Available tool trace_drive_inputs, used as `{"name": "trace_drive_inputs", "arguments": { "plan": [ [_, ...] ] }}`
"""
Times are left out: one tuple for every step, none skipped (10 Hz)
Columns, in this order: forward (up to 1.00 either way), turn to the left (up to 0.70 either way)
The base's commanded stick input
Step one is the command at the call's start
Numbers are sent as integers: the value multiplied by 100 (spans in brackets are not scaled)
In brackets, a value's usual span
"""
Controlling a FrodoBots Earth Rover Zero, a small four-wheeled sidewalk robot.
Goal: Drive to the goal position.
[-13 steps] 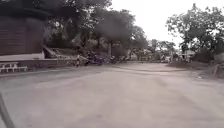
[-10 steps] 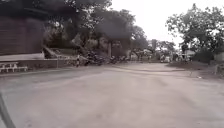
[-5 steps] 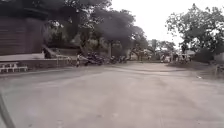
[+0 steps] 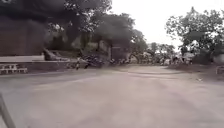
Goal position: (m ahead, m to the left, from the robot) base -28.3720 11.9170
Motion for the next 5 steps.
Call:
{"name": "trace_drive_inputs", "arguments": {
  "plan": [
    [0,45],
    [0,45],
    [0,45],
    [0,45],
    [0,45]
  ]
}}
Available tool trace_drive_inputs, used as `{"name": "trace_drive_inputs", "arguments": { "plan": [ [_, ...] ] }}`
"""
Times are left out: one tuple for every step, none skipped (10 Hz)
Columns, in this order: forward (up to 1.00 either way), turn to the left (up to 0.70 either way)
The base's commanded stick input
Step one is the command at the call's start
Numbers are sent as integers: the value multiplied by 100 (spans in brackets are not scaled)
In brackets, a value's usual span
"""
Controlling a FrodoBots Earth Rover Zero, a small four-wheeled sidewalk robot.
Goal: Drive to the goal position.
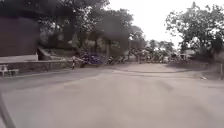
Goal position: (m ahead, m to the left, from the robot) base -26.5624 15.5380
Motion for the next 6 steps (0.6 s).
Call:
{"name": "trace_drive_inputs", "arguments": {
  "plan": [
    [0,45],
    [0,45],
    [0,45],
    [0,45],
    [0,45],
    [0,45]
  ]
}}
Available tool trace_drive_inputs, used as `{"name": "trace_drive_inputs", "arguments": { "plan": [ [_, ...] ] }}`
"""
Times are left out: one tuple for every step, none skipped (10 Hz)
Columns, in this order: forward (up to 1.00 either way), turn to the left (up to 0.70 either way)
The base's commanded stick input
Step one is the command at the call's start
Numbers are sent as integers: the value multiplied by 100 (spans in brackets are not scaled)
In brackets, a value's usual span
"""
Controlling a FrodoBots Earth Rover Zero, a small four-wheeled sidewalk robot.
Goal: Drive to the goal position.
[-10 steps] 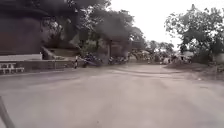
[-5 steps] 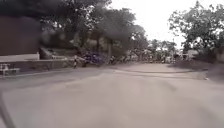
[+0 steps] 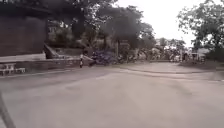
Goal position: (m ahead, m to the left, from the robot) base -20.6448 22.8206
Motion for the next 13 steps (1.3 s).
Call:
{"name": "trace_drive_inputs", "arguments": {
  "plan": [
    [0,45],
    [0,45],
    [0,45],
    [0,45],
    [0,45],
    [0,45],
    [0,45],
    [0,45],
    [0,45],
    [0,45],
    [0,45],
    [0,45],
    [0,45]
  ]
}}
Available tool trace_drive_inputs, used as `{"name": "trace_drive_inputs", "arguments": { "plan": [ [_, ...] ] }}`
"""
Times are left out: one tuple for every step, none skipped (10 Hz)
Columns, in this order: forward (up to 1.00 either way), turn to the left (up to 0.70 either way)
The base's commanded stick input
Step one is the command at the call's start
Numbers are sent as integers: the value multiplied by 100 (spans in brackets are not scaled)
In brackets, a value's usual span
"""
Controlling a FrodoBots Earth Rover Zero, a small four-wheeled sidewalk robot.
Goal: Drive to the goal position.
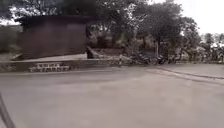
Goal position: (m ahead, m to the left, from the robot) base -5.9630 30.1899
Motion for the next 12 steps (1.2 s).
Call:
{"name": "trace_drive_inputs", "arguments": {
  "plan": [
    [0,45],
    [0,45],
    [0,45],
    [0,45],
    [0,45],
    [0,45],
    [0,45],
    [0,45],
    [0,45],
    [0,45],
    [0,45],
    [0,45]
  ]
}}
